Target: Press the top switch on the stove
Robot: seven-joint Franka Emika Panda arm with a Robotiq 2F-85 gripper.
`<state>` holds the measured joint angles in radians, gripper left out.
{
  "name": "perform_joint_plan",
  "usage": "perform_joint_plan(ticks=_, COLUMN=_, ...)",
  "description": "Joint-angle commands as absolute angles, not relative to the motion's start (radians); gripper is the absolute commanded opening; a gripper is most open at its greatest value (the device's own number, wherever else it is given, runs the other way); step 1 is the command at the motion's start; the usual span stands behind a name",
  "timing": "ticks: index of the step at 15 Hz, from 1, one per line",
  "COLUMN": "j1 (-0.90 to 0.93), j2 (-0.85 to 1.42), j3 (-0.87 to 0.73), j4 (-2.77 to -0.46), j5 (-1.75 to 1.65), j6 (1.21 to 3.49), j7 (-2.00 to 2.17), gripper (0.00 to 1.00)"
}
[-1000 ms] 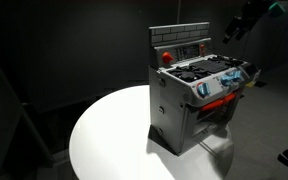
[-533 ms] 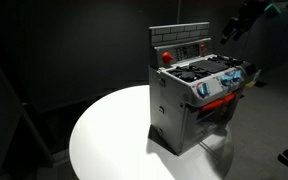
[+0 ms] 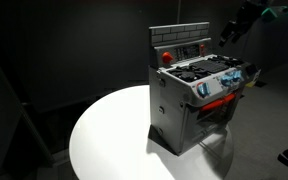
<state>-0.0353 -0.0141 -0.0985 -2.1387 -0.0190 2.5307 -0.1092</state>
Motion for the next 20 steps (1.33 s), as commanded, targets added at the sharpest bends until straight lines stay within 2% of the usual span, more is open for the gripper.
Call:
perform_joint_plan(ticks=1, j1=-0.048, j2=0.019, j3=-0.088, j4=-2.12, j5=-0.022, j6=2.565, j7=-0.104, gripper=1.0)
perform_joint_plan(ticks=20, j1=-0.048, j2=0.163, j3=-0.086, j4=-2.02, j5=-0.034, j6=2.701, j7=-0.092, gripper=1.0)
